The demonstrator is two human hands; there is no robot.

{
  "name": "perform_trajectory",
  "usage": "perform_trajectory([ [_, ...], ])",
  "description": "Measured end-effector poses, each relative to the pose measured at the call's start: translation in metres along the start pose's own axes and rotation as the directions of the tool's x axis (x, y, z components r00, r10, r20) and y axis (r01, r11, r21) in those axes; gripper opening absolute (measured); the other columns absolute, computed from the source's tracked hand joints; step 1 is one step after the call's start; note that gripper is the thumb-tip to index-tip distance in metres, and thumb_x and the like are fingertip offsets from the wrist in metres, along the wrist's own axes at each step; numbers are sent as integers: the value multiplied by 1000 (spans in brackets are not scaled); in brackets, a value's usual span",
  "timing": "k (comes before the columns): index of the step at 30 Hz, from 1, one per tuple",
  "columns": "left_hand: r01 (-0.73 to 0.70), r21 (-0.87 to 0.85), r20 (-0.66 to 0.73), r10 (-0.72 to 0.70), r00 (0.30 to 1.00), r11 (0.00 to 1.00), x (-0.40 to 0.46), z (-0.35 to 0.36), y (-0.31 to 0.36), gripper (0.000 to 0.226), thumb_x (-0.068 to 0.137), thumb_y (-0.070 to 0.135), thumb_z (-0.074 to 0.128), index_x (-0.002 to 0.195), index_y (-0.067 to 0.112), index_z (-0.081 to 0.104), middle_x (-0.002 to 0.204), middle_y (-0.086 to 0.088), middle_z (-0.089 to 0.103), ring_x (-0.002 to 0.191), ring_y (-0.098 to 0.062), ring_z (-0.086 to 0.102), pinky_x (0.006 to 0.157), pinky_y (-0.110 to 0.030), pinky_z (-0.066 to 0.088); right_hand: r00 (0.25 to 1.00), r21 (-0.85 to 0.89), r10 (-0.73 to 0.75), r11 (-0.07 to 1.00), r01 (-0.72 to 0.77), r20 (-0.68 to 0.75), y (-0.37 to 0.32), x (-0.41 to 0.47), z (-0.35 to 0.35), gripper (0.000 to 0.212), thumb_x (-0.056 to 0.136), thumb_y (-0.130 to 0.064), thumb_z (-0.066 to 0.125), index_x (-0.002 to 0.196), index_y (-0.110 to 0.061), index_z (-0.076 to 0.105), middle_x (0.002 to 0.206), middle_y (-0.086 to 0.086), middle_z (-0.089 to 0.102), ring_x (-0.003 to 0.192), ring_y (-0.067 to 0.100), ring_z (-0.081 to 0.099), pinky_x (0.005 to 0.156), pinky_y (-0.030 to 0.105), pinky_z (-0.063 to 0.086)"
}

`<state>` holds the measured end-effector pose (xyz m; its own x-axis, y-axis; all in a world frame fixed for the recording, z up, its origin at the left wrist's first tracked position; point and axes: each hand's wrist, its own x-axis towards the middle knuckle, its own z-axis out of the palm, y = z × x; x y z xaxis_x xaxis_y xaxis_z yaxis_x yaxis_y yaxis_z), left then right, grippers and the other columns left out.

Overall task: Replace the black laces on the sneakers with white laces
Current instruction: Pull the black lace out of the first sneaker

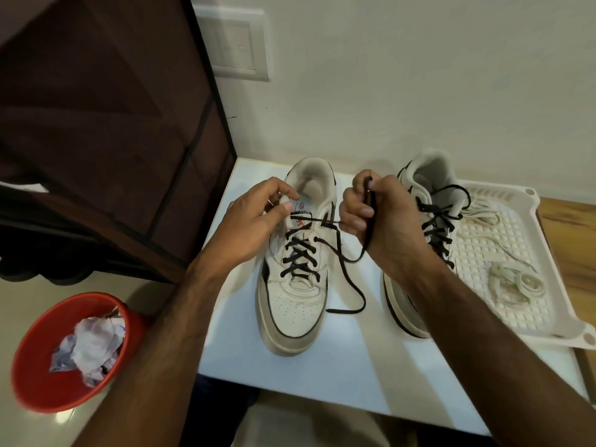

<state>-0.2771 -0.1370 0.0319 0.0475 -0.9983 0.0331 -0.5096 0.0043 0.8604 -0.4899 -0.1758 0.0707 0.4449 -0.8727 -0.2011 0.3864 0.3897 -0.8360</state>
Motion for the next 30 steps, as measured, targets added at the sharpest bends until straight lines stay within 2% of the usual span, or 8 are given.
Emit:
perform_trajectory([
  [4, -14, 14, -3, 14, 1000, 1000, -1, 0, 2, 13, 98, 34, 56, 107, 35, 65, 83, 18, 54, 85, -9, 54, 76, -32, 41, 995, -751, -97, 659, 38, -35, 14, -1, 7, 7, 96, -20, 64, 102, -19, 62, 56, -8, 60, 45, 7, 41, 50, 20, 34],
  [7, -19, 3, -2, 19, 1000, 1000, -1, 1, 4, 16, 96, 33, 55, 108, 32, 66, 85, 12, 55, 87, -13, 56, 76, -31, 43, 988, -927, -149, 363, 92, 39, 24, 0, 12, 22, 93, -28, 64, 113, -33, 69, 77, -4, 73, 64, 10, 64, 65, 29, 50],
  [12, -15, -5, 8, 15, 1000, 1000, -2, 0, 4, 16, 98, 30, 55, 109, 32, 66, 85, 12, 56, 86, -12, 56, 77, -30, 44, 953, -996, -287, -27, 88, 92, 31, -1, 24, 21, 92, -27, 59, 105, -35, 74, 86, -11, 73, 78, 13, 67, 70, 32, 54],
  [15, 10, -13, -2, -10, 1000, 1000, -1, 0, 4, 17, 94, 36, 54, 106, 38, 66, 87, 11, 57, 87, -14, 57, 81, -35, 46, 932, -880, -326, 382, 283, 158, 30, 2, 14, 16, 92, -15, 57, 96, -23, 70, 91, -12, 68, 80, 4, 65, 72, 30, 53],
  [18, 14, -9, -7, -14, 1000, 1000, -2, -1, 5, 17, 94, 36, 53, 106, 38, 66, 86, 14, 56, 88, -14, 58, 83, -38, 47, 945, -475, -322, 825, 306, 50, 21, 3, 2, 17, 89, -10, 45, 84, -14, 61, 80, -11, 59, 75, 4, 55, 74, 22, 43],
  [20, 7, 6, -9, -7, 1000, 1000, -2, -3, 4, 15, 97, 33, 54, 106, 38, 66, 86, 14, 57, 88, -14, 58, 85, -40, 48, 953, -202, -300, 937, 286, -44, 6, 3, -6, 20, 85, -13, 40, 73, -16, 56, 70, -9, 53, 72, 13, 49, 72, 27, 40],
  [25, -113, 192, -19, 119, 993, 975, -2, 1, 5, 14, 97, 39, 54, 104, 39, 65, 96, 19, 47, 98, -8, 51, 95, -45, 44, 977, -565, -74, 806, 176, 199, -19, -9, -20, 18, 85, -12, 42, 80, -7, 59, 71, 4, 60, 72, 23, 58, 68, 29, 47],
  [30, -245, 481, 26, 266, 964, 842, -5, 10, 14, 11, 88, 40, 63, 99, 38, 66, 129, 15, 41, 118, -5, 29, 92, -28, 14, 928, -942, 253, 263, 207, 274, -20, -23, -17, 32, 82, 1, 53, 93, -19, 76, 97, -7, 75, 93, 4, 67, 88, 21, 52],
])
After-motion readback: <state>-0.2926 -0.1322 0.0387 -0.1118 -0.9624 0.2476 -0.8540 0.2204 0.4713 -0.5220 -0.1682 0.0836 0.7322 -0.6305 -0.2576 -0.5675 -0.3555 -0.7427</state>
